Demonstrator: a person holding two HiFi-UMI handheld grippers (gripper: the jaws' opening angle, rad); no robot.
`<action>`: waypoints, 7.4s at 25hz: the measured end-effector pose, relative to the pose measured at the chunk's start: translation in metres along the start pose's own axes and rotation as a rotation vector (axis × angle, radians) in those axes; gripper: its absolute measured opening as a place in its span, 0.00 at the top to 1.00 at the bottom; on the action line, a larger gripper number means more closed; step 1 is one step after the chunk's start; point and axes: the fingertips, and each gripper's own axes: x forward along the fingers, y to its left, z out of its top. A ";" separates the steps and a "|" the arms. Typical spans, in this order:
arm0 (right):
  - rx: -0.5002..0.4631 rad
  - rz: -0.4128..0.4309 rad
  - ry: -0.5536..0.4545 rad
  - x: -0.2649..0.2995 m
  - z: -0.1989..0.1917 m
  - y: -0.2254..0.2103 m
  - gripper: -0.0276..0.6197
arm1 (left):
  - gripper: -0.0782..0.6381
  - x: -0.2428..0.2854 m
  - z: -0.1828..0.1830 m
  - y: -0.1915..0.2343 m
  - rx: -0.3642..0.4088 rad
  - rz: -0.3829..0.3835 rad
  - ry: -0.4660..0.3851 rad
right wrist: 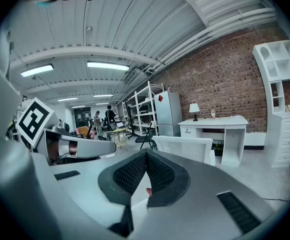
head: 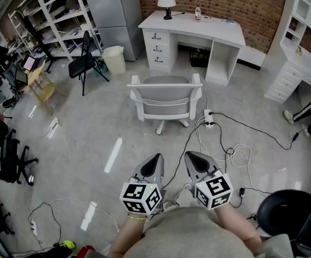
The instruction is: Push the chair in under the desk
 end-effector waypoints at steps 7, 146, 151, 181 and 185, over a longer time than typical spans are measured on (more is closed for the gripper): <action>0.051 -0.015 0.002 -0.004 -0.007 -0.004 0.95 | 0.88 0.001 0.002 -0.007 0.018 -0.051 0.004; 0.040 0.008 0.048 0.342 0.087 -0.203 0.95 | 0.88 0.322 0.120 0.229 0.087 0.048 0.098; 0.034 -0.005 0.064 0.351 0.084 -0.208 0.95 | 0.88 0.333 0.119 0.236 0.115 0.019 0.127; -0.280 0.141 0.410 0.358 0.030 -0.231 0.76 | 0.66 0.367 0.048 0.217 0.480 -0.356 0.564; -0.353 0.206 0.488 0.358 0.022 -0.227 0.76 | 0.66 0.366 0.038 0.222 0.589 -0.411 0.645</action>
